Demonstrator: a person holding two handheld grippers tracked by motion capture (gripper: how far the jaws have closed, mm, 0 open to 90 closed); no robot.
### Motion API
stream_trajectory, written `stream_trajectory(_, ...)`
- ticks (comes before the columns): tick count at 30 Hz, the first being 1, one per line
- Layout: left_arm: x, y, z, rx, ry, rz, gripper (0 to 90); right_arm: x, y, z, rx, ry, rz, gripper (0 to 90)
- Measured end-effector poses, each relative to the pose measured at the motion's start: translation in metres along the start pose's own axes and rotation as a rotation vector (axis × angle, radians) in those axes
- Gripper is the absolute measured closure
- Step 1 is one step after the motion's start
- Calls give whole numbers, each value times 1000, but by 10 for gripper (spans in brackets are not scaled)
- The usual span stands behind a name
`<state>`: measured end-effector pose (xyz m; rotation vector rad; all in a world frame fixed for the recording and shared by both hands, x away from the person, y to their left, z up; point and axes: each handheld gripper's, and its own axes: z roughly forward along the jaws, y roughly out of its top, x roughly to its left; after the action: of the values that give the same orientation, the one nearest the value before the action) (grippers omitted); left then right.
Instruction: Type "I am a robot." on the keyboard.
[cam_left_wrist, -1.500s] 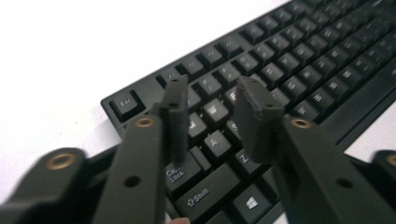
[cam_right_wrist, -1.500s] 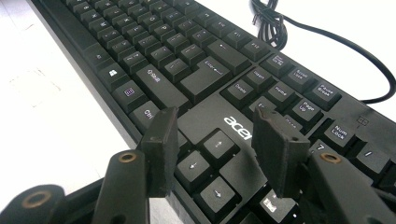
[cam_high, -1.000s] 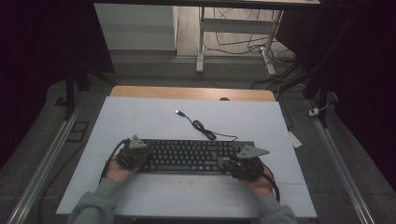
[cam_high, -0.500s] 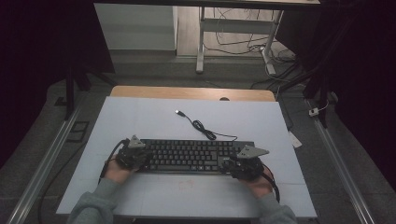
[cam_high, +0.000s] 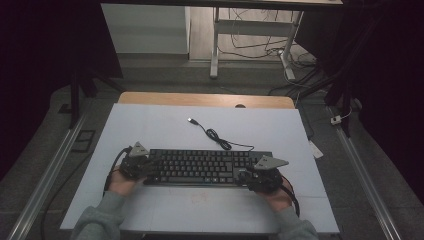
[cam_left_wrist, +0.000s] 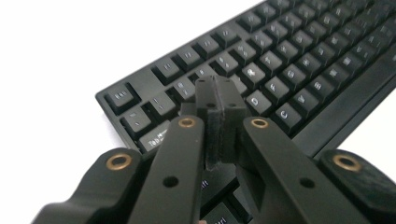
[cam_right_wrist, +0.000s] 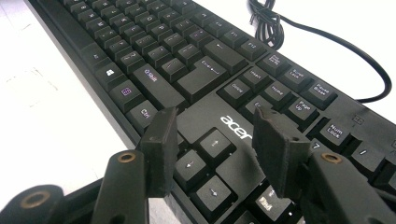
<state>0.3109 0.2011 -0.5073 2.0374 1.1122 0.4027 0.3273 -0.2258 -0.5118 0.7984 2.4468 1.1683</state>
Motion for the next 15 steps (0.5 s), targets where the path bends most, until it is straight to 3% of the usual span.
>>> stream_trajectory(2,3,0,-3,-27,-6,-20,849,0,0,0,-2,0,0,507)
stream_trajectory(8,7,1,-7,-64,-1,-73,586,0,0,0,1,-1,1,506)
stream_trajectory(15,4,3,-9,-75,-15,-81,500,0,0,0,1,-1,-2,506)
